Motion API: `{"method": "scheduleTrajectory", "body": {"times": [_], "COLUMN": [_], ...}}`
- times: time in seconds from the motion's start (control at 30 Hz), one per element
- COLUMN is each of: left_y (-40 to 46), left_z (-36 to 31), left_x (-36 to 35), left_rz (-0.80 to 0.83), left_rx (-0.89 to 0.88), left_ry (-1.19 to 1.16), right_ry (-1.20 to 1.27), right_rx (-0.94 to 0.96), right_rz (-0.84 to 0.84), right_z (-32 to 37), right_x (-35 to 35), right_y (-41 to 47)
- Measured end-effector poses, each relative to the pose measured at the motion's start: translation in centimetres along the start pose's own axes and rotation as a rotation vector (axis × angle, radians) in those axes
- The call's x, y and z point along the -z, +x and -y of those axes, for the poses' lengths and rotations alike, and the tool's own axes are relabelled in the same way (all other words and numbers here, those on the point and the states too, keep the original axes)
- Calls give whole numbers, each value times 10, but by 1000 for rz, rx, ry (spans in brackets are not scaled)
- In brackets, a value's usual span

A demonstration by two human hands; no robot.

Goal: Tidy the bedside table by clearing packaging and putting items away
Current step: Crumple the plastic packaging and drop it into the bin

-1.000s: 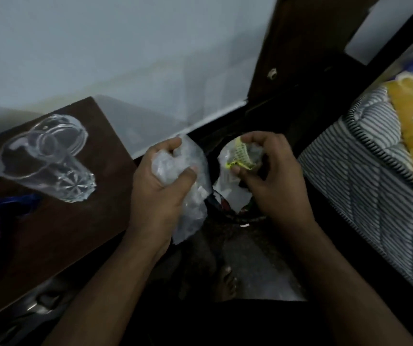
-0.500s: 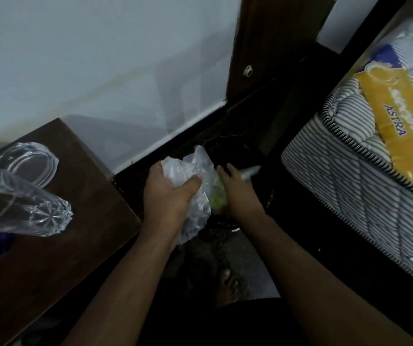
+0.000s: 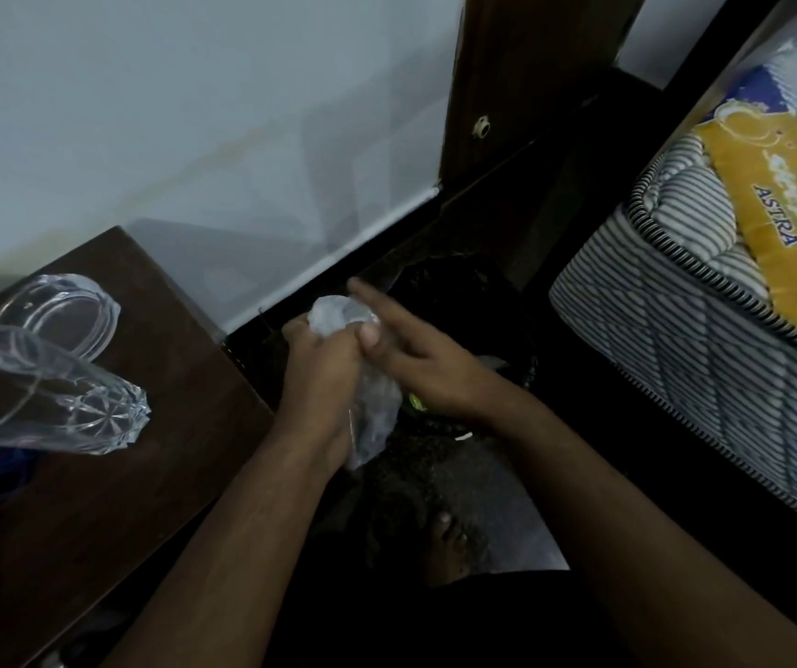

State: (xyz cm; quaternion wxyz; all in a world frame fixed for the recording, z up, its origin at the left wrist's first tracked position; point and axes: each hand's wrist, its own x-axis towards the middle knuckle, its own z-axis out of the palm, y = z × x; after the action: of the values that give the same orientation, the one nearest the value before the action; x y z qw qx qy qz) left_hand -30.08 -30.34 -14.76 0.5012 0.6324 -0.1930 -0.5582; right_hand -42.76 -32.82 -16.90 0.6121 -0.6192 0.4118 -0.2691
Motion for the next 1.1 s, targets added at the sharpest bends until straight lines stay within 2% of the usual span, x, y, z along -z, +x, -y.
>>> {"method": "scheduleTrajectory", "body": {"times": [0.07,0.1,0.17,0.23,0.33,0.47,0.53,0.6,0.67,0.83,1.03,1.1], "left_y": [1,3,4,2,-6,-8,-3,1,2,5,2,3], "left_z": [-2,-2,1,3,6,11,15,15,16,20,21,20], "left_x": [-4,-4,-6,-11,-18,-17,-16,-16,-14,-9,-9,-7], "left_rz": [3,-10,-17,21,120,207,164,72,31,24,82,86], "left_rx": [79,56,-61,-78,-103,-257,-276,-328,-372,-449,-429,-446], "left_ry": [-59,-47,5,58,178,366,405,516,610,774,808,823], "right_ry": [-41,-41,-94,-274,-626,-812,-963,-963,-923,-1072,-1093,-1090], "right_rx": [-10,-14,-1,27,90,112,149,184,168,-157,-144,-187], "right_rz": [136,153,144,82,-137,-528,-685,-760,-765,-581,-598,-533], "right_z": [2,4,7,9,8,3,-1,-5,-14,-47,-55,-60], "right_x": [-1,2,11,18,24,36,44,48,51,44,36,37], "right_y": [-6,-8,-12,-15,-15,-10,-8,-6,-3,5,8,10]}}
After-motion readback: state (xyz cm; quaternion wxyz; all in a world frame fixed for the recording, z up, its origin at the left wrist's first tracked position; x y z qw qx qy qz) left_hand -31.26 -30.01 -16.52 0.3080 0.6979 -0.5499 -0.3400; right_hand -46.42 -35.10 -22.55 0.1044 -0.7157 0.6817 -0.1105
